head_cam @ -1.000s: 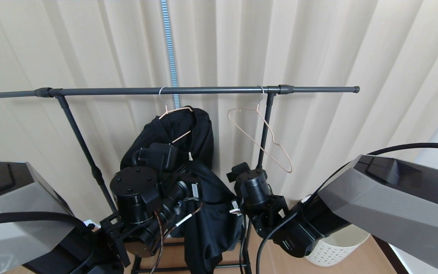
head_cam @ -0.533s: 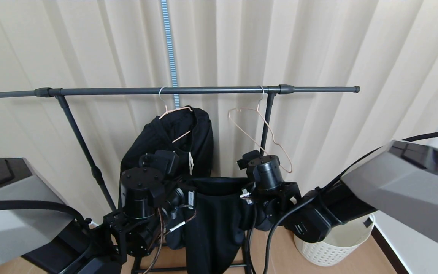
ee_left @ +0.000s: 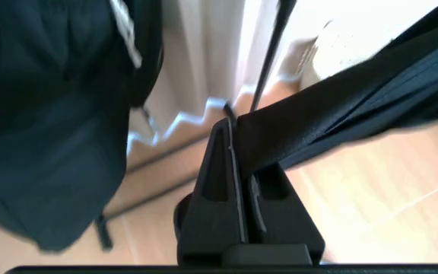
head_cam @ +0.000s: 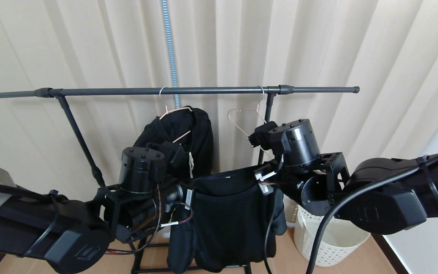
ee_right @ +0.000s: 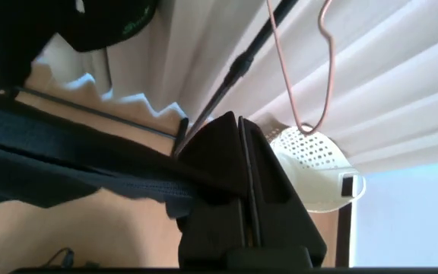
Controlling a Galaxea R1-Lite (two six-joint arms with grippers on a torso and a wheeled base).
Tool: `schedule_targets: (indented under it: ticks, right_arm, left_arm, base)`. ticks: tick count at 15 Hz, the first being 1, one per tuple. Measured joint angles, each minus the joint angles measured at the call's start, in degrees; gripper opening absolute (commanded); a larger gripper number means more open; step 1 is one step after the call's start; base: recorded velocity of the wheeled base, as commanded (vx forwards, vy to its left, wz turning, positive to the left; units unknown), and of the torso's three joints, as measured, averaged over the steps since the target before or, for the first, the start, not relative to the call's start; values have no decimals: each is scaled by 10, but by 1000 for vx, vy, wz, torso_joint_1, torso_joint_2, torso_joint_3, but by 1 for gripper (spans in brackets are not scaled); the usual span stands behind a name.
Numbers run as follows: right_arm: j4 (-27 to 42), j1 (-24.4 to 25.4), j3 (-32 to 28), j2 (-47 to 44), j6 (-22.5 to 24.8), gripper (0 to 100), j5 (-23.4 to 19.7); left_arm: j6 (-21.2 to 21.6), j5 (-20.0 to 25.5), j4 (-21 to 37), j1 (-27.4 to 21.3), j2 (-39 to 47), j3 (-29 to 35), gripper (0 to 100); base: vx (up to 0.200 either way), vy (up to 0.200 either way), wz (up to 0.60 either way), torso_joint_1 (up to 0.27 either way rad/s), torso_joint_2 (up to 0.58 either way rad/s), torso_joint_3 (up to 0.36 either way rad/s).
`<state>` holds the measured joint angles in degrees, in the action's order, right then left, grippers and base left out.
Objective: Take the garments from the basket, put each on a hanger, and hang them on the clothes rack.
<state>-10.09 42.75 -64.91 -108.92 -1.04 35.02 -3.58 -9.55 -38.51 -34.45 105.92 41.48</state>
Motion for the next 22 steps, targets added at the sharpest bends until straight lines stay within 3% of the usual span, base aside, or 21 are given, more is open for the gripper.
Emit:
schedule_targets:
  ticks: [3, 5, 8, 12, 16, 19, 22]
  right_arm:
    - [95, 4, -63, 15, 6, 0, 3]
    - [142, 4, -101, 32, 28, 0, 6]
    - [144, 6, -114, 57, 20, 0, 2]
    - [150, 31, -93, 82, 3, 0, 5]
    - [179, 92, -45, 130, -3, 0, -1]
    - [182, 163, -31, 155, -54, 0, -38]
    - [169, 216, -32, 155, -138, 0, -106]
  left_arm:
    - [1, 10, 65, 0, -39, 25, 0]
    - [1, 10, 149, -1, -82, 57, 0]
    - [2, 12, 214, -15, -136, 97, 0]
    - [2, 19, 223, -25, -166, 112, 0]
    - [5, 72, 223, -11, -144, 180, 0]
    - [30, 135, 226, 7, -103, 257, 0]
    - [33, 216, 225, 14, -67, 313, 0]
  base:
    - [0, 0, 0, 0, 0, 0]
    - [0, 0, 0, 0, 0, 0]
    - [0, 0, 0, 0, 0, 0]
    - [0, 0, 0, 0, 0, 0]
    - [0, 0, 0, 0, 0, 0]
    - [0, 0, 0, 0, 0, 0]
    - [0, 0, 0, 0, 0, 0]
